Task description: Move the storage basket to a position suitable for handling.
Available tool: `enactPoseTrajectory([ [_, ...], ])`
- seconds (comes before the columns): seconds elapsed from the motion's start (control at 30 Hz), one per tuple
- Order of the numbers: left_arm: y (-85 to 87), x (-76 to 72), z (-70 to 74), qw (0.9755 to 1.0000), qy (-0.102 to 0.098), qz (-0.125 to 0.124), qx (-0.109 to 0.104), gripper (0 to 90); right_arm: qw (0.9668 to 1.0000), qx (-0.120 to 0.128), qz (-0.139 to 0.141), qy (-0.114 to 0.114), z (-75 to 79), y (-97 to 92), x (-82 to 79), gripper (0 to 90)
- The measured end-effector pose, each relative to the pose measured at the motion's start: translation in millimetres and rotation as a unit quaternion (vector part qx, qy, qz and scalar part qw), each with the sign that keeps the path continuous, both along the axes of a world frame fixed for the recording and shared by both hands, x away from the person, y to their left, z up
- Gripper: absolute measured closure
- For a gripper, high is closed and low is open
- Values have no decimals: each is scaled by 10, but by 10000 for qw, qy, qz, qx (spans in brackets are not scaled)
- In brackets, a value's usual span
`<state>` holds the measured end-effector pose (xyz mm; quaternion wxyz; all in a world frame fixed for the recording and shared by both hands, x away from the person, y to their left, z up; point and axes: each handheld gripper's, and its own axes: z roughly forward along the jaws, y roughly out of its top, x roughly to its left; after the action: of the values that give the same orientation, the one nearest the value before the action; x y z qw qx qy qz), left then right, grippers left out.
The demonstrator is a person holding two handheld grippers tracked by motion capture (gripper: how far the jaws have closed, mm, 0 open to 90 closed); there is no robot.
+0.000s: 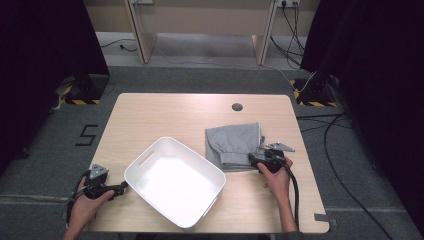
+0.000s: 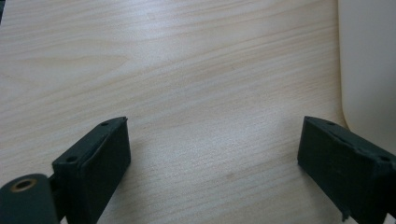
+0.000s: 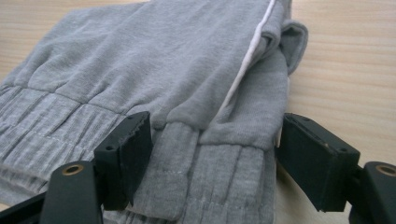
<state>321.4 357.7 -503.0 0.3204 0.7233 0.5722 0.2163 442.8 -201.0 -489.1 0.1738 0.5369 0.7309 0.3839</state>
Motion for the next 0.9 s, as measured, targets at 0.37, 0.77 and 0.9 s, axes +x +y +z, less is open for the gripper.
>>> enactPoseTrajectory([
  [0.37,1,-1,0,10000,-1,1,-6,88,9996,-1,-273,84,30,-240,-194,291],
  [0.77,0,-1,0,10000,-2,4,1,88,9985,-76,-542,22,85,-717,-898,307],
  [0.9,0,-1,0,10000,0,2,6,88,9981,-47,-609,64,95,-757,-1028,307],
])
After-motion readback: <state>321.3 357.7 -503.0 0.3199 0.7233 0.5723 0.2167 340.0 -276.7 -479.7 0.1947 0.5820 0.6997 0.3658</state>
